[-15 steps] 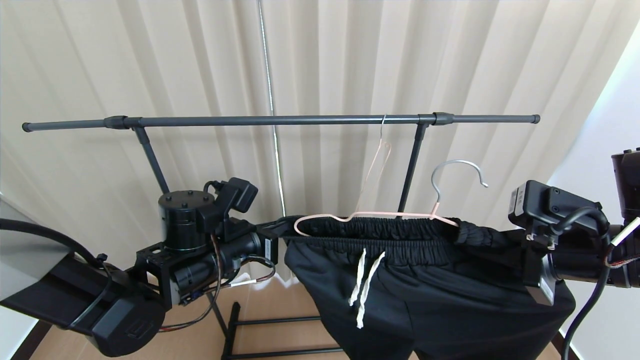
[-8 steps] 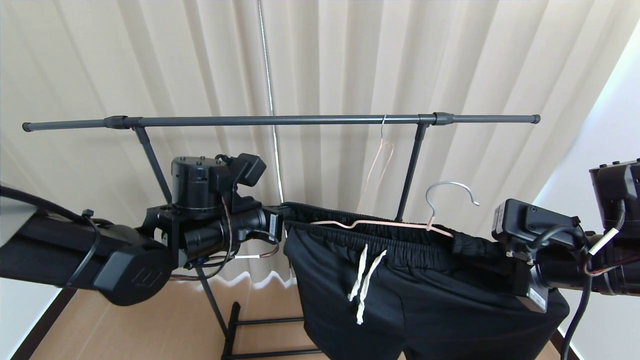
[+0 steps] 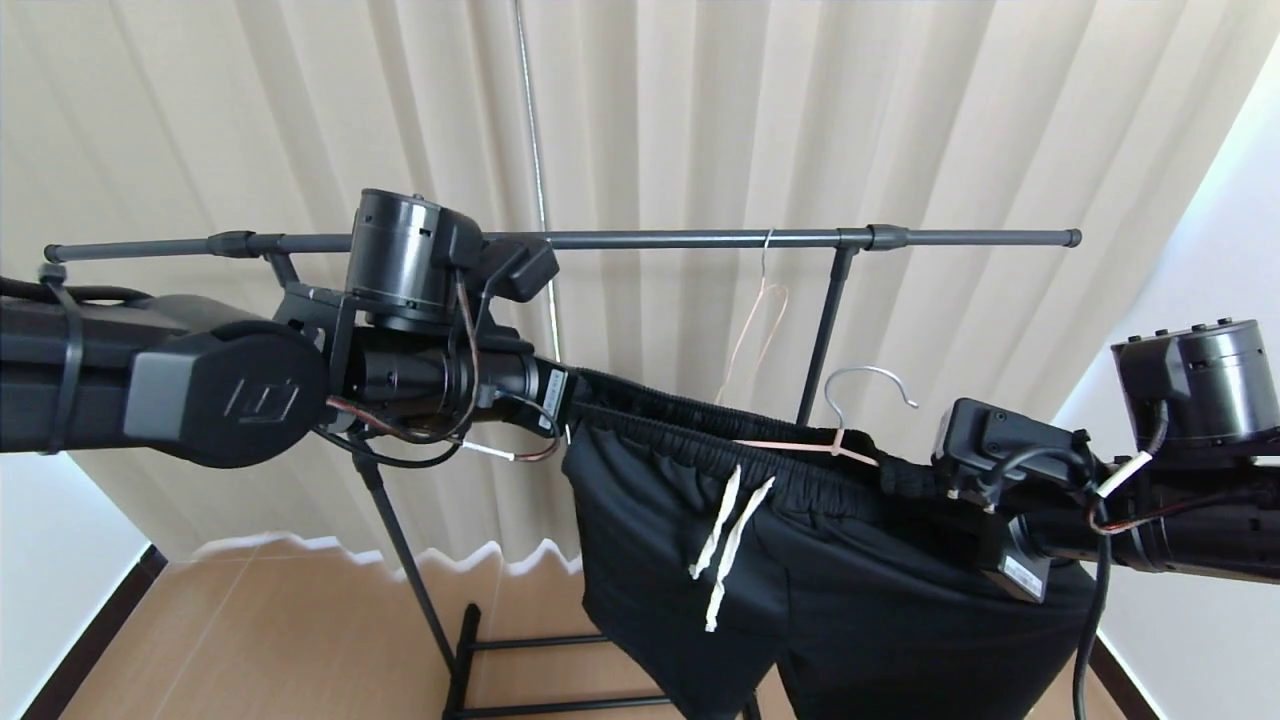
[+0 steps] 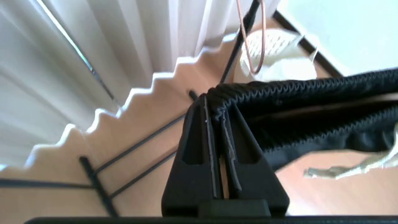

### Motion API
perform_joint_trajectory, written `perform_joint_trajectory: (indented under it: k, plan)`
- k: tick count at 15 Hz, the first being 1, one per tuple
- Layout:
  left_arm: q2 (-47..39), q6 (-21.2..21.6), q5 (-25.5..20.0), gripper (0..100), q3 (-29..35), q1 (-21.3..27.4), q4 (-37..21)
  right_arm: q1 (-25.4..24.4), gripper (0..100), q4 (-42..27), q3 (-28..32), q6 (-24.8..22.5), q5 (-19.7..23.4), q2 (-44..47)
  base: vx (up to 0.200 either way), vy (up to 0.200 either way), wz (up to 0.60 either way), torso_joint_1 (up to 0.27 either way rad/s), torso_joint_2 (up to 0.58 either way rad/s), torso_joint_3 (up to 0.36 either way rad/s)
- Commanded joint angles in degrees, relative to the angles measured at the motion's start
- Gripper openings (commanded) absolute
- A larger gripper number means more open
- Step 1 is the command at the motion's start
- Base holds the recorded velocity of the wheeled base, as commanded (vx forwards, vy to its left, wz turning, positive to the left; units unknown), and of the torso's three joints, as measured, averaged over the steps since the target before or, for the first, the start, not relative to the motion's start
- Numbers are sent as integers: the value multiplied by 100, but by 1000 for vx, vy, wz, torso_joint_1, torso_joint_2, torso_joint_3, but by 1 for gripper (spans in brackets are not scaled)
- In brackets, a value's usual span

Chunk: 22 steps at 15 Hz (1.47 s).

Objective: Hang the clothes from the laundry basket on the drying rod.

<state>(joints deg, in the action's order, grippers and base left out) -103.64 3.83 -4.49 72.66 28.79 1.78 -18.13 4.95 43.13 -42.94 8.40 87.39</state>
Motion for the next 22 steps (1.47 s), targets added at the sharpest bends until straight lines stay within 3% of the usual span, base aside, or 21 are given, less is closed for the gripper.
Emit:
perform_joint_trajectory:
  k: [1,2,4,7,9,12,18,22]
  plan:
    - [134,48,185,0,565,293,-573,-7,0,15,29,75,-5,287,0,0,0,0,0,0]
    - [134,74,246,0,689,355,-776,-24,0,24,38,136,-5,287,0,0,0,0,0,0]
    - [134,250,396,0,1075,663,-1637,-226,0,270,143,725,-128,419,0,0,0,0,0,0]
    - [204,276,493,0,1251,953,-2094,-613,0,489,240,1622,-444,568,0,0,0,0,0,0]
    - [204,268,493,0,1233,1128,-2217,-710,0,762,240,1771,-418,656,0,0,0,0,0,0]
    - [187,232,484,0,987,1304,-2243,-727,0,1491,29,2105,-286,691,0,0,0,0,0,0]
    - [204,171,440,0,689,1629,-2199,-727,0,2660,-376,2131,276,832,0,0,0,0,0,0]
    - [108,-312,466,0,478,1779,-1813,-719,0,3469,-780,2131,944,841,0,0,0,0,0,0]
